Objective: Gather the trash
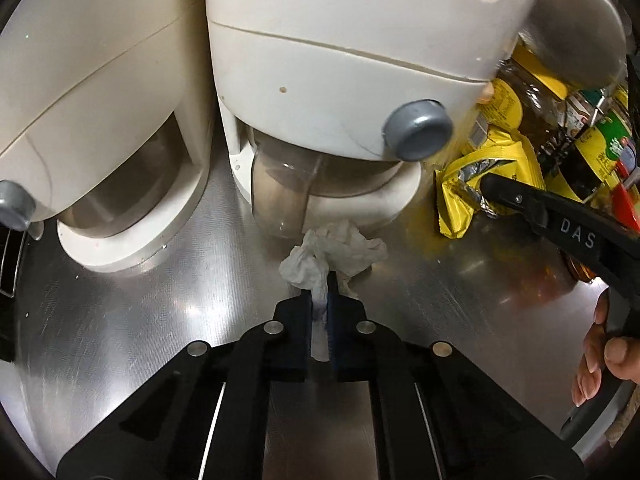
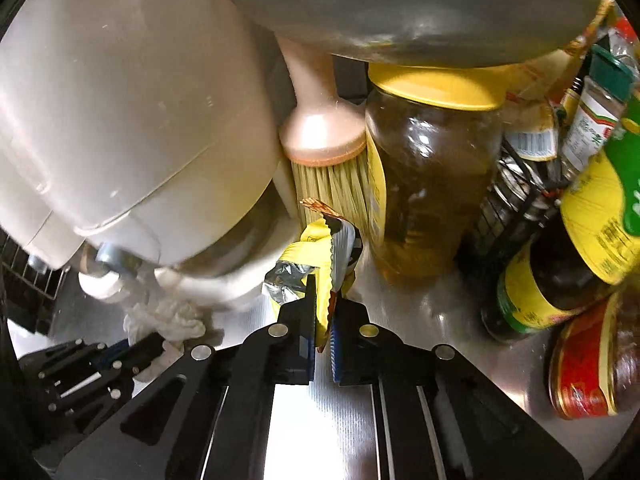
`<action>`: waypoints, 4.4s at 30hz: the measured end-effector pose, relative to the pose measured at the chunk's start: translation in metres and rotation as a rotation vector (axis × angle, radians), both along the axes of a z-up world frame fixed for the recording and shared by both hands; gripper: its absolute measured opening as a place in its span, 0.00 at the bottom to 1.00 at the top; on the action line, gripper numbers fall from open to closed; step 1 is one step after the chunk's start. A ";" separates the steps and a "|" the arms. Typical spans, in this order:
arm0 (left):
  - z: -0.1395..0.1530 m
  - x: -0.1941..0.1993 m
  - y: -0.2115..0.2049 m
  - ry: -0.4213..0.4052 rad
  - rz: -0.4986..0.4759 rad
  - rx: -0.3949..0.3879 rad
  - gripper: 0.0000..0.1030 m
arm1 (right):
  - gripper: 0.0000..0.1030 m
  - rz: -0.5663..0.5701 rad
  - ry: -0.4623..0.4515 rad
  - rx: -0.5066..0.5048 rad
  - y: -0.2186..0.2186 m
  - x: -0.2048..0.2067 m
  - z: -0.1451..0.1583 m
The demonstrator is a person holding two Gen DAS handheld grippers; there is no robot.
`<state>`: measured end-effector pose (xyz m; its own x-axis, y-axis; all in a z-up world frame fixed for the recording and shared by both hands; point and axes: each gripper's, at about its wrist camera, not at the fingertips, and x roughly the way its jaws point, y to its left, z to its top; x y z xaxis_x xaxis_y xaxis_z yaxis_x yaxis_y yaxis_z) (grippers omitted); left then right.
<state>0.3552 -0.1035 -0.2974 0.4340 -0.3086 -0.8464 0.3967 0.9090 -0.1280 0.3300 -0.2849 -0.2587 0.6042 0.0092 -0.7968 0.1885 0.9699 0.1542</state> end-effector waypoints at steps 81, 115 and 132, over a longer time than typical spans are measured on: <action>-0.219 -0.295 0.039 0.372 0.008 0.084 0.07 | 0.10 0.031 0.462 0.216 0.074 -0.296 -0.247; -0.015 -0.287 0.106 0.049 0.145 0.030 0.92 | 0.97 0.049 0.217 0.089 0.062 -0.296 -0.054; 0.208 -0.307 0.161 -0.388 0.301 -0.040 0.92 | 0.97 -0.017 -0.218 -0.074 0.041 -0.316 0.165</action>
